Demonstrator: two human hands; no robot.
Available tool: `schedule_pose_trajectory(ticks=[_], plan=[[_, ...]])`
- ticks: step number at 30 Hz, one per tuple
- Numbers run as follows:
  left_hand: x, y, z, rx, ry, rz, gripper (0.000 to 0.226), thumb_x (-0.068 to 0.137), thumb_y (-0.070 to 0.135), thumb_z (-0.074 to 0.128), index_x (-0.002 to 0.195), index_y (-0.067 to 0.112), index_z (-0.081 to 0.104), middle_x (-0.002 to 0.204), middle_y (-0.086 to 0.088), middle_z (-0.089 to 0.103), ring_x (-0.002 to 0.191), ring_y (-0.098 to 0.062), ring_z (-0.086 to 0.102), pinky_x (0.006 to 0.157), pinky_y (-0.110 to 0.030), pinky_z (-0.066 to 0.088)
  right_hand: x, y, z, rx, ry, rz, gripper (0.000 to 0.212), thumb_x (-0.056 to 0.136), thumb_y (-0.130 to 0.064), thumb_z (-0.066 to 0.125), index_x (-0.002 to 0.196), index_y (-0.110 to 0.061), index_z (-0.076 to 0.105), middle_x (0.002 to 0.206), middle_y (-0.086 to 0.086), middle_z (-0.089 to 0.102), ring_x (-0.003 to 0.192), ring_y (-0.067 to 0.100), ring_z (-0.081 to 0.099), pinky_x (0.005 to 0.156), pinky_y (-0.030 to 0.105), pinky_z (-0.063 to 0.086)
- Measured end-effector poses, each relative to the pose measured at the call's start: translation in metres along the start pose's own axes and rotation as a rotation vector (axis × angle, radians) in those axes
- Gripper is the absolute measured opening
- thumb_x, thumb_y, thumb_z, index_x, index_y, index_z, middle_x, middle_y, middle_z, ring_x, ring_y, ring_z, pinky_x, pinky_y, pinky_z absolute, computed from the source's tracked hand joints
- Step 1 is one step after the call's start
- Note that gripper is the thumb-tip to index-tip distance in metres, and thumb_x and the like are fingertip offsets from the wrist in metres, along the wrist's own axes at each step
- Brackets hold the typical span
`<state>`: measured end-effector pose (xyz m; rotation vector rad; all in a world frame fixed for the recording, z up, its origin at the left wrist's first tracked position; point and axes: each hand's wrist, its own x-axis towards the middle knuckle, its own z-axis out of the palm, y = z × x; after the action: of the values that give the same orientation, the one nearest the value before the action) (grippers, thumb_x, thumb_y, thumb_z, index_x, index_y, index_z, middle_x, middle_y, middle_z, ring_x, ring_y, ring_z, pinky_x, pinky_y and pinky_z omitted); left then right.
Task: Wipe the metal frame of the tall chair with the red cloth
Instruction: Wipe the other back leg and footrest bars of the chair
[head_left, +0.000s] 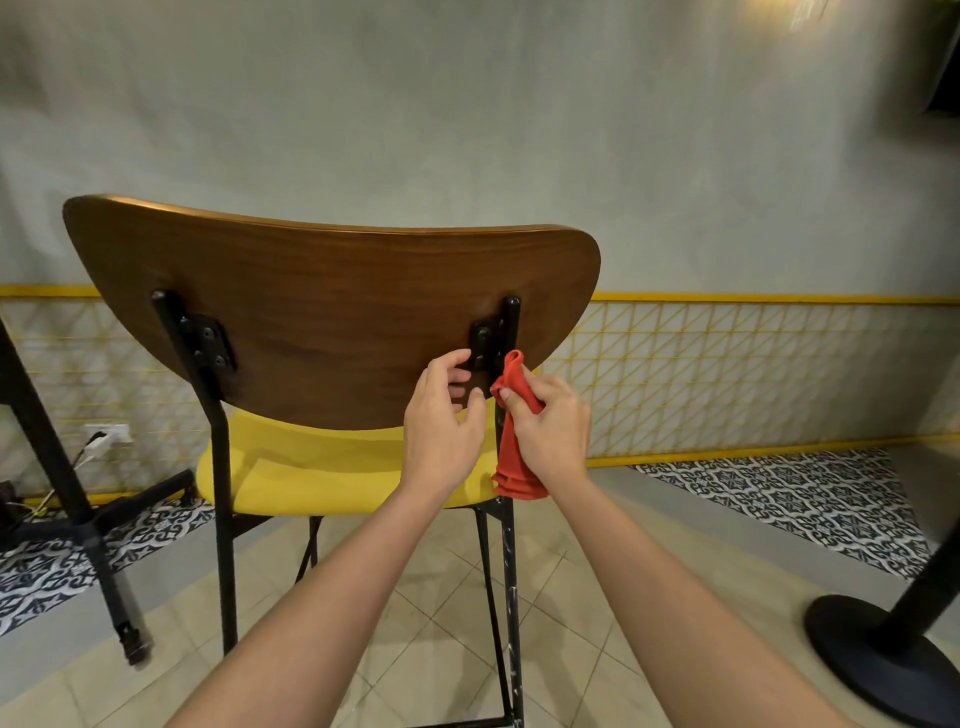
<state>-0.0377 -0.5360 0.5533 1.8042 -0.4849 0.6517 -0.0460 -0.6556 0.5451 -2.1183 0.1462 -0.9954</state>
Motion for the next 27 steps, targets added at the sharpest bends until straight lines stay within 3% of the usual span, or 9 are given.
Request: schedule_pose_trajectory(ticks=[4, 9, 14, 19, 27], plan=[[-0.003, -0.007, 0.004, -0.007, 0.006, -0.003, 0.039, 0.091, 0.013, 0.056, 0.128, 0.019, 0.048, 0.112, 0.004, 0.055, 0.099, -0.008, 0.054, 0.074, -0.009, 0.044, 0.005, 0.006, -0.006, 0.001, -0.072, 0.012, 0.037, 0.086, -0.032, 0.064, 0.122, -0.024, 0.062, 0.107, -0.003, 0.066, 0.098, 0.014, 0.059, 0.082, 0.025, 0.043], [-0.010, -0.015, 0.013, -0.043, 0.010, -0.050, 0.037, 0.091, 0.014, 0.055, 0.126, 0.020, 0.046, 0.111, 0.004, 0.056, 0.100, -0.008, 0.054, 0.078, -0.014, 0.044, 0.014, -0.007, -0.009, 0.239, 0.056, 0.027, 0.025, 0.082, -0.032, 0.068, 0.106, -0.028, 0.066, 0.098, -0.015, 0.065, 0.093, 0.005, 0.059, 0.085, 0.031, 0.050], [-0.016, -0.023, 0.022, -0.043, -0.008, -0.073, 0.034, 0.091, 0.014, 0.055, 0.124, 0.017, 0.047, 0.109, 0.002, 0.056, 0.101, -0.012, 0.055, 0.083, -0.023, 0.047, 0.004, 0.009, 0.003, 0.226, 0.014, 0.024, 0.016, 0.082, -0.031, 0.067, 0.096, -0.025, 0.064, 0.091, -0.014, 0.066, 0.088, 0.007, 0.061, 0.081, 0.032, 0.050], [-0.023, -0.034, 0.024, -0.022, -0.032, -0.101, 0.032, 0.090, 0.014, 0.055, 0.122, 0.016, 0.049, 0.109, 0.001, 0.056, 0.101, -0.013, 0.055, 0.086, -0.029, 0.049, -0.011, 0.028, 0.014, 0.145, -0.045, 0.142, 0.015, 0.084, -0.029, 0.065, 0.097, -0.022, 0.068, 0.090, -0.007, 0.070, 0.086, 0.014, 0.062, 0.078, 0.031, 0.047], [-0.028, -0.047, 0.025, 0.021, -0.039, -0.155, 0.029, 0.091, 0.014, 0.054, 0.120, 0.015, 0.051, 0.110, -0.001, 0.059, 0.100, -0.014, 0.056, 0.082, -0.028, 0.048, -0.014, 0.042, 0.014, 0.054, -0.180, 0.189, 0.020, 0.083, -0.034, 0.066, 0.100, -0.023, 0.068, 0.093, -0.005, 0.069, 0.089, 0.016, 0.062, 0.079, 0.034, 0.050]])
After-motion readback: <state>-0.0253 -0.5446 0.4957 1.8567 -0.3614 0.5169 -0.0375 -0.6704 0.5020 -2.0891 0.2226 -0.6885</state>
